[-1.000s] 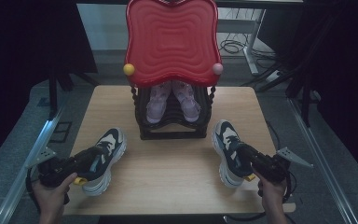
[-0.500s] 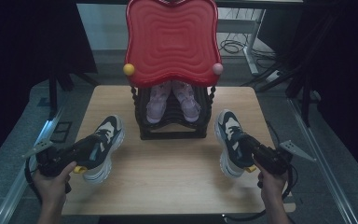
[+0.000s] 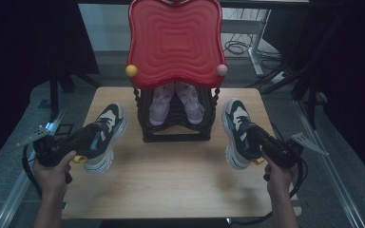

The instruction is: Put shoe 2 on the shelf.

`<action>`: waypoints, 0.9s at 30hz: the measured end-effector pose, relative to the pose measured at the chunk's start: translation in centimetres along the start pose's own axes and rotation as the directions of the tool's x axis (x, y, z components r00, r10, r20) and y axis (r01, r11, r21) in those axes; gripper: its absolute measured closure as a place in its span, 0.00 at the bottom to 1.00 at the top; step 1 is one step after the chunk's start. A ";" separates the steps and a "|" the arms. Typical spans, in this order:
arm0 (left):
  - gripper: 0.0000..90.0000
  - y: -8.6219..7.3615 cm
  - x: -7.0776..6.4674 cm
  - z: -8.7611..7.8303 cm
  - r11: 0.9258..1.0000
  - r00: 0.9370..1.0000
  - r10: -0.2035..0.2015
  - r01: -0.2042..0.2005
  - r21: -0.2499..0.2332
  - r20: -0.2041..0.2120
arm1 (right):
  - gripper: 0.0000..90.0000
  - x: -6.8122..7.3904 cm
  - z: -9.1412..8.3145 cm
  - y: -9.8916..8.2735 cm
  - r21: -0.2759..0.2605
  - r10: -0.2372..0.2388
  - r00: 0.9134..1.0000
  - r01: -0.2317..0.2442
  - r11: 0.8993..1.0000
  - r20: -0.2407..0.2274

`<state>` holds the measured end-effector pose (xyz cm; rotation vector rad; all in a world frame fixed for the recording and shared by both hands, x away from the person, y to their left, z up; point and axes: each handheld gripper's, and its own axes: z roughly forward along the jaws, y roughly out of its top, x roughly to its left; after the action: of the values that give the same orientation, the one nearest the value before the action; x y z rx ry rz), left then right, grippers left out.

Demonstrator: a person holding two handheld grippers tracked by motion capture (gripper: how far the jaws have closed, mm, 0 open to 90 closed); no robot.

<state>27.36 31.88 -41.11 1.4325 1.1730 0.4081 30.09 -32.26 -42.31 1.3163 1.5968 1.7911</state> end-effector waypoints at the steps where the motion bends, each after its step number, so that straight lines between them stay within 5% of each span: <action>1: 0.76 0.2 0.0 0.0 1.000 1.000 -0.001 0.001 -0.002 0.001 | 0.79 0.1 0.1 0.2 -0.006 -0.001 1.000 0.001 1.000 0.000; 27: 0.76 7.1 -0.8 0.9 0.993 1.000 -0.005 0.008 -0.114 0.027 | 0.79 1.2 1.7 6.1 -0.110 -0.008 1.000 0.009 0.994 0.007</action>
<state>30.63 32.07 -34.70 1.3311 1.1152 0.4430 32.61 -32.05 -36.42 1.2620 1.4759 1.8393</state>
